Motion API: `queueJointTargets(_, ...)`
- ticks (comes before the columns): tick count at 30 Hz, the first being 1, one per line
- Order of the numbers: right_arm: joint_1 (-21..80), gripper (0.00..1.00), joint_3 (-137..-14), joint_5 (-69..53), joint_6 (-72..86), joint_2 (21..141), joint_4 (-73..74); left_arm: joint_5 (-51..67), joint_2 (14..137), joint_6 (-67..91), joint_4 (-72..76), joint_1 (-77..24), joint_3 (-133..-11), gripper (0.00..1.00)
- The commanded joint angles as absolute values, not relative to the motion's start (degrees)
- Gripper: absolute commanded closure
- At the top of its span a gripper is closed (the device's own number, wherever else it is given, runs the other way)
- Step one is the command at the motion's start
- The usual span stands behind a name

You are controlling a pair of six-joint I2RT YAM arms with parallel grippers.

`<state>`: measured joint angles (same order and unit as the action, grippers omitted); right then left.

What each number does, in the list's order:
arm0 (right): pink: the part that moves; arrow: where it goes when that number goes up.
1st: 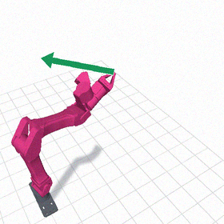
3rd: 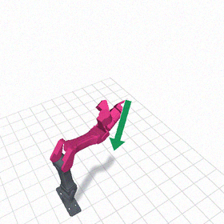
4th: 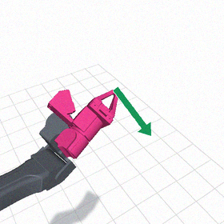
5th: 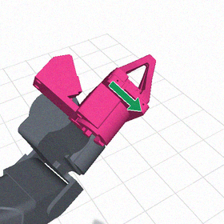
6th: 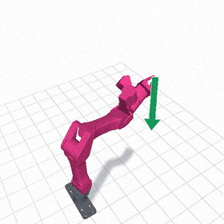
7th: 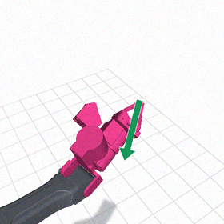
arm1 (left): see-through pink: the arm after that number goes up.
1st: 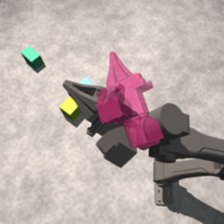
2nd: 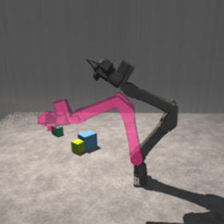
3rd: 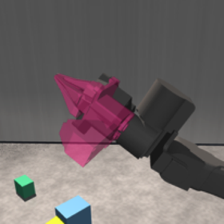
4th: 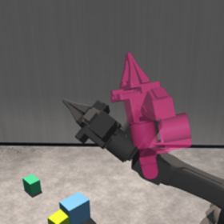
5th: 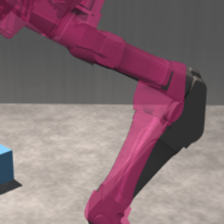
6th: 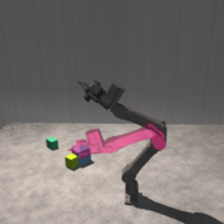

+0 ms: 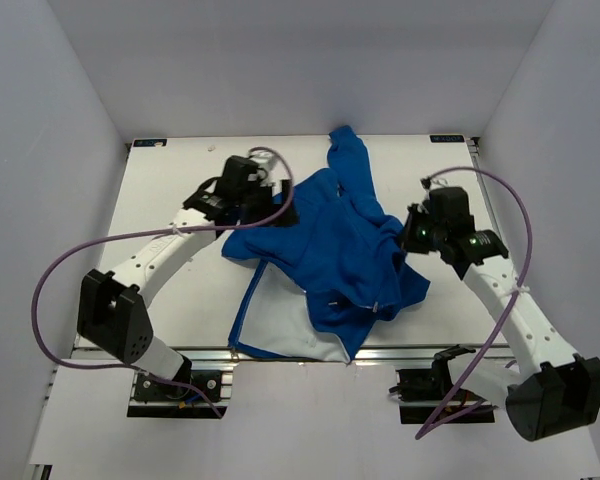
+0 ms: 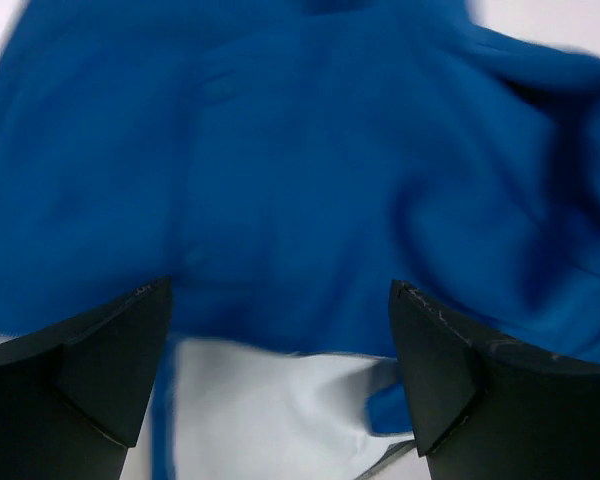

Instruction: Zip up the jacket

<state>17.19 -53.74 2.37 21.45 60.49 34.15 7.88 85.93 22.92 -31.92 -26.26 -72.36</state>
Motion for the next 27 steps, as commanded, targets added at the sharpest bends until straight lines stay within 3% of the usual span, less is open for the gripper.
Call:
queueJointTargets(1, 17.84, 1.00, -61.25, -22.72, 13.82, 63.18, 21.12, 8.35, 86.74, 14.67, -29.01, -29.88, -77.16, 0.02)
queueJointTargets(3, 20.55, 1.00, -63.36, -29.76, 13.45, 67.13, 19.69, 4.76, 87.62, 15.64, -28.65, -29.88, -79.96, 0.02)
queueJointTargets(6, 34.68, 0.97, -66.43, -21.93, 9.07, 72.93, 18.81, -4.55, 89.03, 17.22, -31.88, -29.79, -84.96, 0.02)
queueJointTargets(9, 42.36, 0.90, -68.73, -27.84, 9.39, 79.09, 17.42, -12.47, 90.26, 18.63, -36.99, -28.66, -89.89, 0.02)
queueJointTargets(10, 43.76, 0.85, -68.38, -29.51, 9.93, 79.88, 15.75, -13.35, 90.18, 19.50, -37.96, -27.87, -90.52, 0.02)
queueJointTargets(11, 44.64, 0.68, -68.12, -30.14, 9.93, 80.94, 13.73, -13.53, 90.00, 19.77, -38.75, -27.17, -90.70, 0.02)
queueJointTargets(14, 47.02, 0.40, -68.29, -25.16, 9.49, 82.00, 16.42, -11.70, 88.95, 18.99, -37.71, -25.23, -89.21, 0.02)
queueJointTargets(17, 47.02, 0.24, -66.28, -20.24, 10.28, 79.03, 18.80, -3.28, 87.98, 14.86, -34.21, -25.22, -85.97, 0.02)
queueJointTargets(19, 47.02, 0.22, -62.60, -16.72, 12.47, 74.04, 19.86, 7.22, 87.19, 11.88, -32.61, -25.31, -83.51, 0.02)
queueJointTargets(22, 47.02, 0.19, -58.20, -7.93, 17.65, 65.70, 23.72, 13.53, 87.36, 9.06, -32.08, -27.24, -81.92, 0.02)
queueJointTargets(27, 44.05, 0.14, -49.58, 9.12, 28.81, 53.37, 35.66, 6.34, 87.19, 3.36, -34.01, -39.69, -80.78, 0.02)
